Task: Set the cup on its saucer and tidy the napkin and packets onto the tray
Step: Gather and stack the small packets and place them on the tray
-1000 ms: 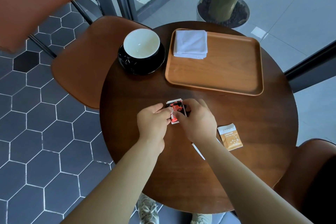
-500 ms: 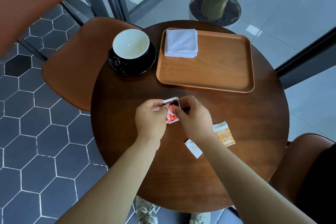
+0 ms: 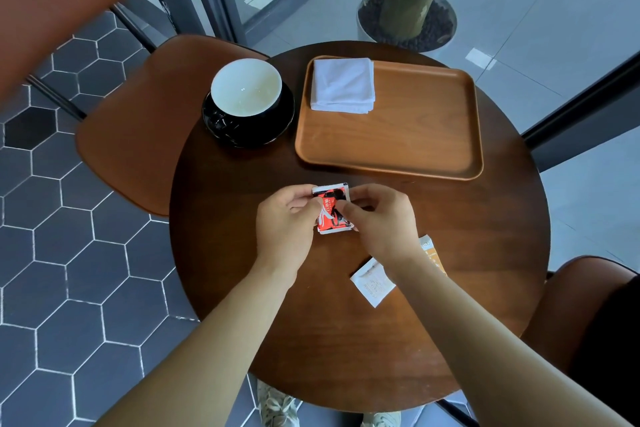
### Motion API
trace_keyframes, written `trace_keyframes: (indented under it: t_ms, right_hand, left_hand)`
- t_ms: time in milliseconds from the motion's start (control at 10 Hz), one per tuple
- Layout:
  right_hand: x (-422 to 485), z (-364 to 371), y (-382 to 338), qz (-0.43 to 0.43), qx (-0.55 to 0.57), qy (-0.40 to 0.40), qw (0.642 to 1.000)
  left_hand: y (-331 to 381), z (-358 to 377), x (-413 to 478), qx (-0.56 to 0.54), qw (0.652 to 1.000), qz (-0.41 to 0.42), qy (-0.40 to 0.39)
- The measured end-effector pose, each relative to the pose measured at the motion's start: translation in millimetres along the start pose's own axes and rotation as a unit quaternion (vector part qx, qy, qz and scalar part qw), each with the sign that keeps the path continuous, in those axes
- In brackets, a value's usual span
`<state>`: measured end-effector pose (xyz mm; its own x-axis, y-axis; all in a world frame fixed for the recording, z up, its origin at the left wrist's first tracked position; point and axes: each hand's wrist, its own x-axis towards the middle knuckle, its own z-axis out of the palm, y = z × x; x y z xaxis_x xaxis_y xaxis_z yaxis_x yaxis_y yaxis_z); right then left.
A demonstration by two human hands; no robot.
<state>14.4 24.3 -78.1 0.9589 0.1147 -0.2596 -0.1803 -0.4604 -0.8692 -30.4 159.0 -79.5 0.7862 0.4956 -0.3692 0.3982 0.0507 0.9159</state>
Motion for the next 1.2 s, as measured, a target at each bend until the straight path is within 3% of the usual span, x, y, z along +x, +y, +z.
trace_keyframes:
  t_ms: [100, 200, 300, 400, 700, 1200]
  right_hand:
    - [1.7, -5.4, -4.8, -0.003, 0.017, 0.005, 1.0]
    - [11.6, -18.8, -14.5, -0.014, 0.016, 0.022, 1.0]
    - [22.5, -26.4, -22.6, -0.014, 0.015, 0.028, 0.999]
    - [42.6, -29.8, -35.5, -0.009, 0.027, 0.042, 0.999]
    - [89.8, -5.7, -59.4, 0.055, 0.048, 0.048, 0.996]
    - [109.8, 27.3, -55.3, 0.082, -0.086, 0.048, 0.992]
  left_hand:
    - [-0.7, -6.8, 7.7, 0.115, 0.989, 0.089, -0.003]
    - [-8.3, -20.7, 29.5, 0.399, 0.87, 0.289, 0.038]
    - [-16.7, -25.5, 43.2, 0.52, 0.797, 0.303, 0.053]
    - [-30.0, -25.3, 49.7, 0.579, 0.772, 0.258, 0.04]
    - [-33.7, -24.9, 54.9, 0.585, 0.763, 0.268, 0.053]
    - [-35.5, -23.2, 55.4, 0.576, 0.767, 0.274, 0.074]
